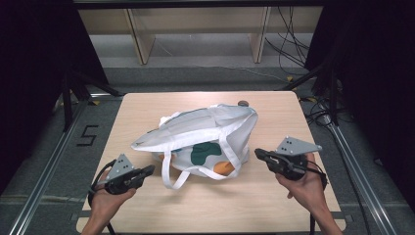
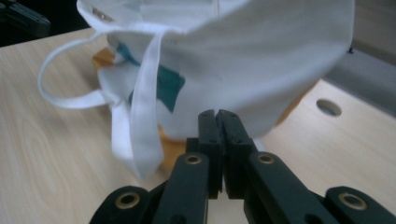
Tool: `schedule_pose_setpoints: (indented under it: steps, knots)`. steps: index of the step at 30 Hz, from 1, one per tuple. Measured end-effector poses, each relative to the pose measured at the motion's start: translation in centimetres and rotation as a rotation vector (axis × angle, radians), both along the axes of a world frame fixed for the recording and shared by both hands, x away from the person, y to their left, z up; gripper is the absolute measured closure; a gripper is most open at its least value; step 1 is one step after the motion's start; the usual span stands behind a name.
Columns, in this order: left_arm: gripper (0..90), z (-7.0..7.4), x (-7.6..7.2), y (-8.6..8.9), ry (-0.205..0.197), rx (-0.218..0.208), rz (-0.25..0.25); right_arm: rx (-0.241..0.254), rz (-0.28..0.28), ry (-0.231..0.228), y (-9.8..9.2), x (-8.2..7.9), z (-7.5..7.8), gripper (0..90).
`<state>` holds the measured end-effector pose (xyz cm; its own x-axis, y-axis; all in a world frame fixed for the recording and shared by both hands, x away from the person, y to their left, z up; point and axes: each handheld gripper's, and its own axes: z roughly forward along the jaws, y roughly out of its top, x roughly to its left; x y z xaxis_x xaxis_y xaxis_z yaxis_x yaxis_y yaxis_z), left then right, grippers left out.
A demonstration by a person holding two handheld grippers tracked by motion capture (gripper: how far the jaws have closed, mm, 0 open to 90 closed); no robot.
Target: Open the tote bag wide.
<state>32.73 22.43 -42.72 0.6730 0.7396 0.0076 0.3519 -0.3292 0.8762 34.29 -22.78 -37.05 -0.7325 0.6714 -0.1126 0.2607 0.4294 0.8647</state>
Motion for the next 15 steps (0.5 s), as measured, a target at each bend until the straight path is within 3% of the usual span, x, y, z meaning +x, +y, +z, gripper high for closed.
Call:
schedule_pose_setpoints:
  steps: [5, 8, 15]
  knots:
    - [88.5, 1.4, 1.6, -0.1, -0.002, -0.017, -0.001, -0.004, 0.001, -0.025, 1.1, 1.2, 2.2, 90.0]
    - [88.1, 2.4, 3.2, -0.6, 0.002, -0.020, 0.000, -0.007, 0.000, -0.074, 2.3, 2.6, 3.9, 90.0]
    - [88.0, 3.4, 6.0, -1.5, 0.002, -0.011, 0.016, -0.041, 0.016, -0.083, 4.4, 5.4, 5.6, 90.0]
